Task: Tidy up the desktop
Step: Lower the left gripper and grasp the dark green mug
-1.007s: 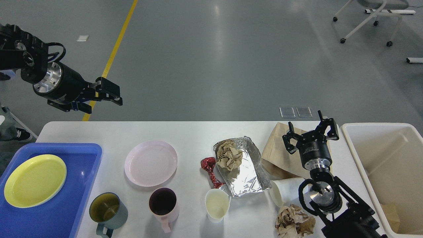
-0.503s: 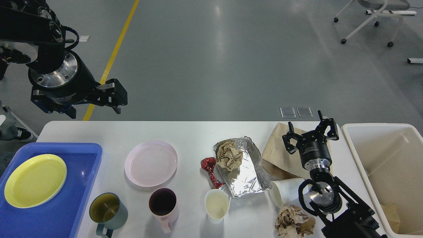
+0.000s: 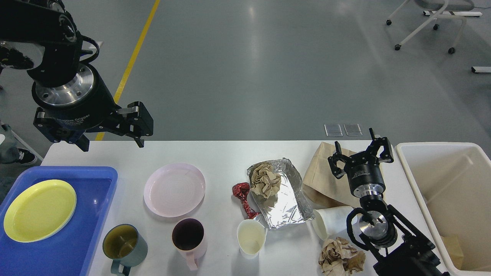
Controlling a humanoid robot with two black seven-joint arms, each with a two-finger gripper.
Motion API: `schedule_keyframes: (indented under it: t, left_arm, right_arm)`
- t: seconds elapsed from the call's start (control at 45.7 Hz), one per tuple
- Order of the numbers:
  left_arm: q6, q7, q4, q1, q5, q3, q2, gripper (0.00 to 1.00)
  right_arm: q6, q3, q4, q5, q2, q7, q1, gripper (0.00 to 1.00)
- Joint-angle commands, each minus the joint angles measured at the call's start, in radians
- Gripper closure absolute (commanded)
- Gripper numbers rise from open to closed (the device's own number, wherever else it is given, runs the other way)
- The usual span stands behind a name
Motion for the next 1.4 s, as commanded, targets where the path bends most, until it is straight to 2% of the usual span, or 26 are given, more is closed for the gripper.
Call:
schedule_keyframes:
  t: [0.0, 0.088, 0.219, 0.416, 0.503, 0.7, 0.985, 1.182, 1.379]
  left_arm:
    - [-0.006, 0.006, 0.001, 0.078, 0.007, -0.005, 0.024, 0.03]
    - [0.02, 0.006, 0.007, 0.169, 0.045, -0.017, 0.066, 0.04]
    - [0.104, 0.002, 0.07, 0.405, 0.183, -0.075, 0.15, 0.04]
    - [0.339, -0.009, 0.134, 0.718, 0.386, -0.17, 0.219, 0.06]
    - [0.389, -0.012, 0.136, 0.788, 0.455, -0.187, 0.242, 0.06]
    - [0.405, -0.012, 0.18, 0.927, 0.597, -0.259, 0.305, 0.09]
    - [0.406, -0.012, 0.303, 1.045, 0.676, -0.292, 0.305, 0.13]
    - [0.408, -0.011, 0.326, 1.088, 0.674, -0.328, 0.302, 0.14]
    - [0.406, -0.011, 0.334, 1.132, 0.673, -0.361, 0.3, 0.2]
  right_arm:
    - [0.001, 0.0, 0.0, 0.0, 0.0, 0.0, 0.0, 0.0]
    - [0.001, 0.0, 0.0, 0.0, 0.0, 0.0, 0.0, 0.0]
    - [0.001, 0.0, 0.002, 0.0, 0.0, 0.0, -0.001, 0.0]
    - [0.001, 0.0, 0.002, 0.0, 0.0, 0.0, 0.0, 0.0]
    - [0.001, 0.0, 0.002, 0.0, 0.001, 0.0, -0.001, 0.0]
    - [0.001, 0.0, 0.002, 0.0, 0.0, 0.0, -0.001, 0.0]
    - [0.001, 0.0, 0.002, 0.0, 0.0, 0.0, -0.001, 0.0]
    - [0.001, 0.0, 0.002, 0.0, 0.0, 0.0, 0.0, 0.0]
    - [0.001, 0.0, 0.002, 0.0, 0.001, 0.0, -0.001, 0.0]
